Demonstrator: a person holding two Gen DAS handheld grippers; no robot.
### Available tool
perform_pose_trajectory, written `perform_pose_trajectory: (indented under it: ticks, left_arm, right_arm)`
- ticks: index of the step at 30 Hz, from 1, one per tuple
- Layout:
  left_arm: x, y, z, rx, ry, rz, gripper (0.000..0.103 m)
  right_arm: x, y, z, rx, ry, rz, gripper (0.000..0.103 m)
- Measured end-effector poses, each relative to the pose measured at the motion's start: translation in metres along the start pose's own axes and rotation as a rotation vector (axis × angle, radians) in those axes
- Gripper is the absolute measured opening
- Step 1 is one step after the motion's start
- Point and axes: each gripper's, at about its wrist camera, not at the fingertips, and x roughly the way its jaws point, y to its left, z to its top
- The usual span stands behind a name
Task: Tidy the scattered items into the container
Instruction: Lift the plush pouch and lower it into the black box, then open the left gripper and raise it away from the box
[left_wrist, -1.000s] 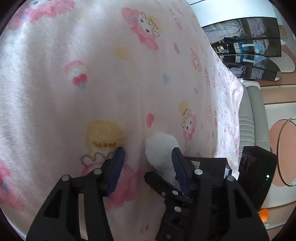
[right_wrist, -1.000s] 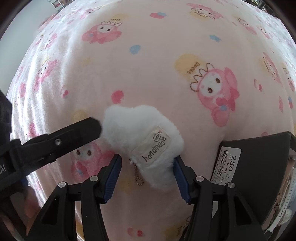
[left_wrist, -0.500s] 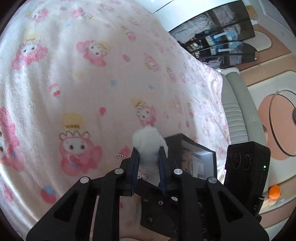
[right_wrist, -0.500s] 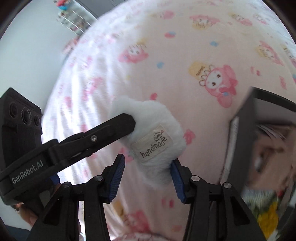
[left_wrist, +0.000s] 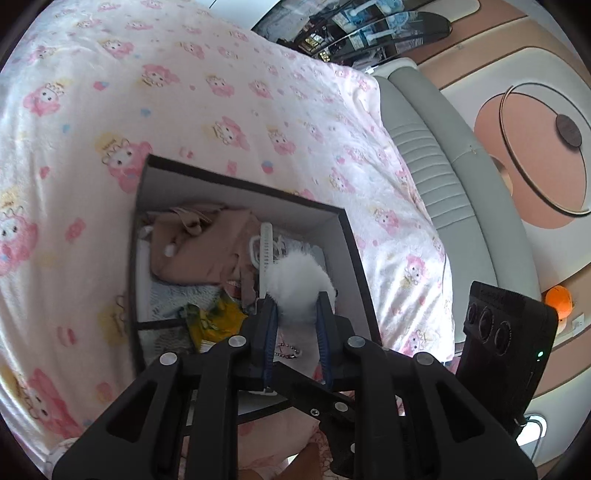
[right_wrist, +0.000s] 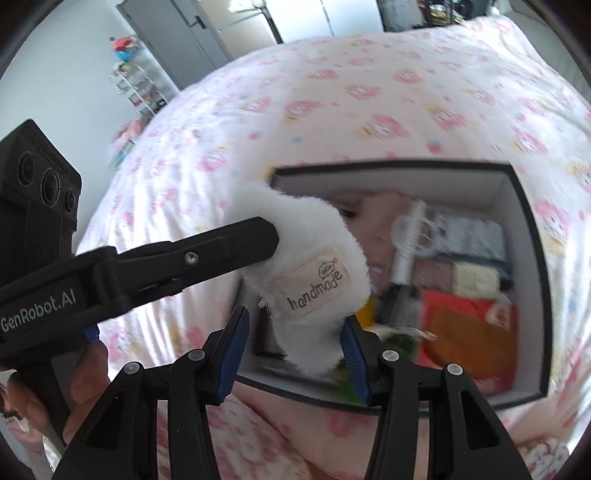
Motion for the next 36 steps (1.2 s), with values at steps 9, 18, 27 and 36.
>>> perform_pose_trajectory:
  ticks: [9, 18, 27, 36]
  left_arm:
    - [0.049, 0.016, -0.006, -0.135, 0.002, 0.139, 0.026]
    - [0.041, -0.013, -0.003, 0.032, -0.077, 0.444, 0.052]
    - [-0.057, -0.088, -0.016, 0.141, -0.338, 0.561, 0.086]
    - [-0.149, -0.158, -0.076, 0.246, -0.537, 0.602, 0.102]
  right_arm:
    - [0.003, -0.067, 0.013, 0.002, -0.033, -0.075, 0.046]
    - [-0.008, -0.074, 0.018, 0.01, -0.083, -0.159, 0.048]
    - [-0.108, -0.04, 0.011, -0.007, -0.306, -0.181, 0.066]
    - [-0.202, 0.001, -0.041, -0.081, -0.49, -0.218, 0.081]
